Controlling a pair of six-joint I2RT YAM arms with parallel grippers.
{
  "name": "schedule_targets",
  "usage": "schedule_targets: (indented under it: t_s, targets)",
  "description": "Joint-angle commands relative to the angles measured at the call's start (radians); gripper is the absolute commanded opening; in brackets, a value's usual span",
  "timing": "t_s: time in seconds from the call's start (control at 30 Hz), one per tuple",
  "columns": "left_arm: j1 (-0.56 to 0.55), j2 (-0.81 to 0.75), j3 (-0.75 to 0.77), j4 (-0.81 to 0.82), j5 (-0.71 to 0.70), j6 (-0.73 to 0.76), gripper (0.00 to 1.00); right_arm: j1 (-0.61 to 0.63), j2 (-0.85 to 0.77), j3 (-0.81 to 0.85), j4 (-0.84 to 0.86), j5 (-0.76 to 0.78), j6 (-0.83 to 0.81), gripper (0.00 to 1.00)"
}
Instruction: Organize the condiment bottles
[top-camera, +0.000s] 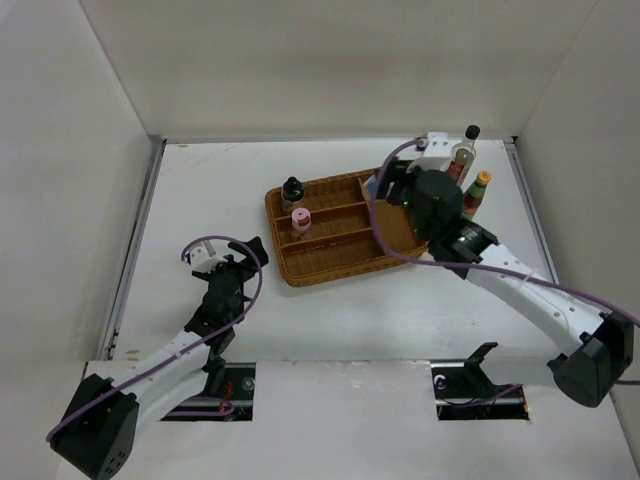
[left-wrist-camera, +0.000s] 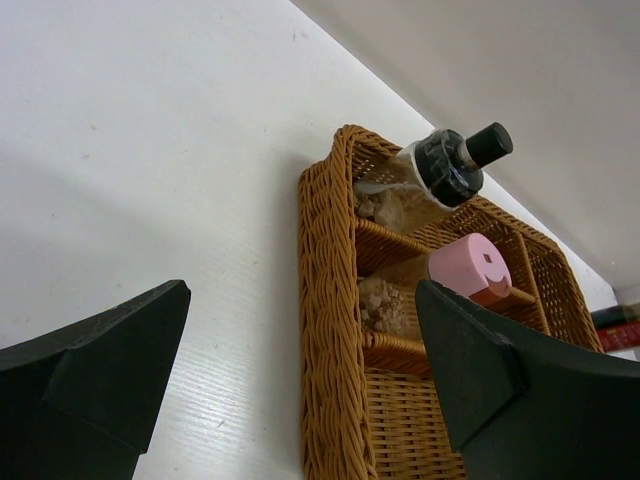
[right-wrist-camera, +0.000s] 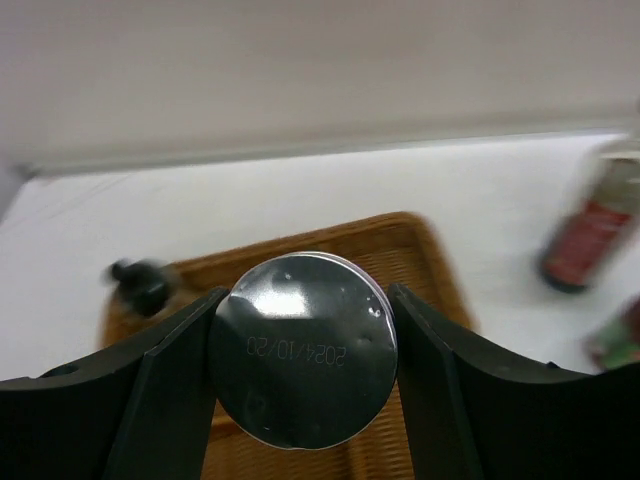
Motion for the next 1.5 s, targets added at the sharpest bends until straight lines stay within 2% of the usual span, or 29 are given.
schedule_targets:
  t_s: [0.0,0.1,0.23,0.57,0.77,0.9,1.0,1.1,1.2,1.33,1.47]
  targets:
    - [0.017,-0.022,-0.012,0.044,-0.003,-0.027,1.0,0.147,0.062,0.009,0.072,-0.052,0.042,0.55]
    - [0.035,-0.034,-0.018,0.038,0.007,-0.044,1.0,0.279,0.156,0.067,0.078,-0.074,0.043,0.55]
    - [0.043,-0.057,-0.024,0.028,0.011,-0.049,1.0,0.374,0.268,0.127,0.083,-0.075,0.04,0.55]
    - [0.043,-0.04,-0.021,0.028,0.02,-0.055,1.0,0.411,0.415,0.133,0.1,-0.098,0.052,0.58]
    - [0.045,-0.044,-0.021,0.028,0.027,-0.055,1.0,0.419,0.489,0.13,0.094,-0.1,0.085,0.69]
    - [0.042,-0.048,-0.021,0.028,0.027,-0.055,1.0,0.419,0.441,0.127,0.089,-0.085,0.072,0.91]
    - [0.045,-0.045,-0.021,0.028,0.027,-0.055,1.0,0.41,0.35,0.136,0.048,-0.086,0.048,0.99]
    - [0.043,-0.054,-0.021,0.028,0.027,-0.055,1.0,0.336,0.224,0.105,0.043,-0.088,0.026,1.0]
    - [0.043,-0.054,-0.023,0.026,0.027,-0.055,1.0,0.159,0.122,0.084,0.034,-0.098,0.025,1.0]
    - [0.034,-0.039,-0.017,0.026,0.027,-0.054,1.0,-0.114,0.114,0.119,0.0,-0.03,0.006,0.99]
    - [0.034,-0.044,-0.018,0.026,0.021,-0.052,1.0,-0.291,0.18,0.191,-0.006,0.083,-0.03,0.98]
